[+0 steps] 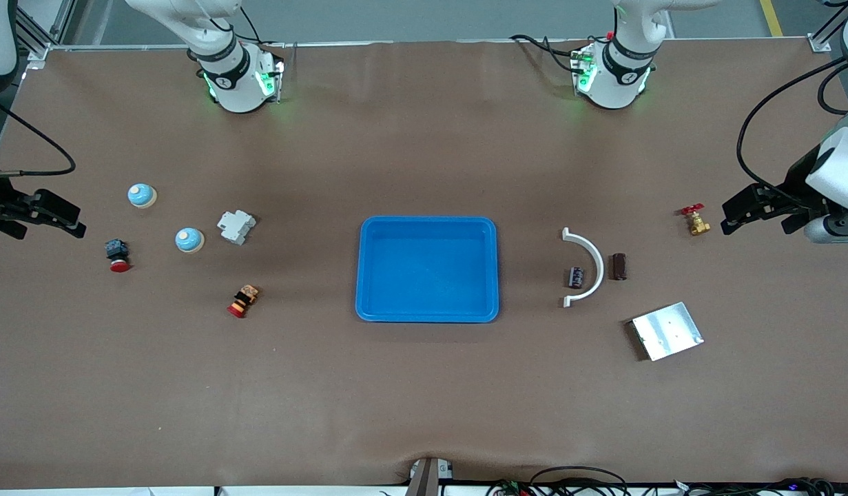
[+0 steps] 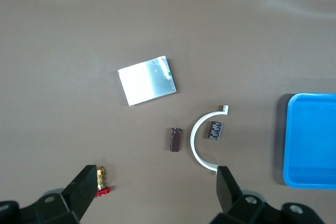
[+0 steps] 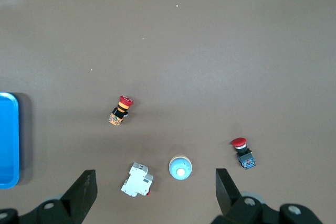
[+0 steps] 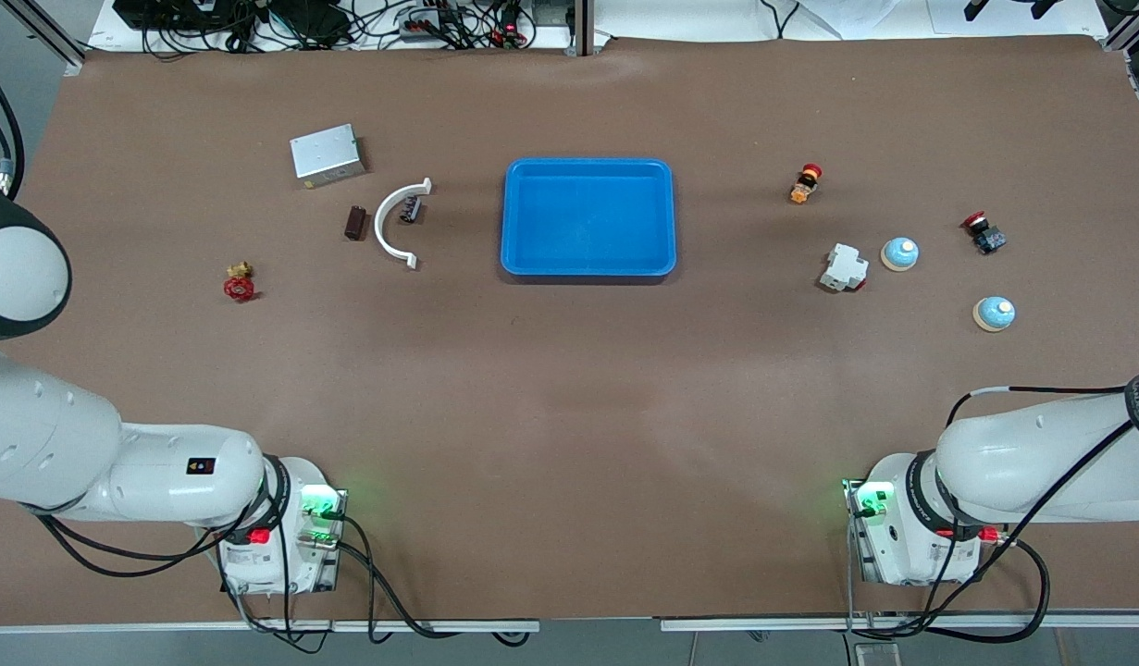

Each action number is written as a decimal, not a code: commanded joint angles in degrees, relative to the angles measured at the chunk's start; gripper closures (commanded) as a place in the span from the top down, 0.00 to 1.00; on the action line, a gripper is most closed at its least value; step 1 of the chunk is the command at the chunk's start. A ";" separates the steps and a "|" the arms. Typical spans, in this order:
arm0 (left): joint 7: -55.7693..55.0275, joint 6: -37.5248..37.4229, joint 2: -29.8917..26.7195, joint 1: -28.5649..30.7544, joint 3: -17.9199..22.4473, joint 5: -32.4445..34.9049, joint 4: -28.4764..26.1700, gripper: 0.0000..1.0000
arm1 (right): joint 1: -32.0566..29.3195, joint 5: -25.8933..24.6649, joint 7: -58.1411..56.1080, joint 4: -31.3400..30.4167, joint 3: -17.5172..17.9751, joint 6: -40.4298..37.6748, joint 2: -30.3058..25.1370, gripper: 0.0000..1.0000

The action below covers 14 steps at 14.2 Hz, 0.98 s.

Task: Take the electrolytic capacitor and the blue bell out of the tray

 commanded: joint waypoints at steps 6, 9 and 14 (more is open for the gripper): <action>-0.33 -1.04 0.32 0.14 -0.22 1.47 0.94 1.00 | -0.30 0.56 2.04 -0.40 0.04 -3.09 -2.96 1.00; -0.24 -1.30 0.23 0.14 -0.22 1.38 0.85 1.00 | -0.48 0.64 2.40 -0.49 0.04 -3.19 -3.14 1.00; -0.42 -1.21 0.23 -0.04 -0.31 0.50 1.03 1.00 | -0.57 2.49 4.07 -0.49 -0.22 -3.89 -3.14 1.00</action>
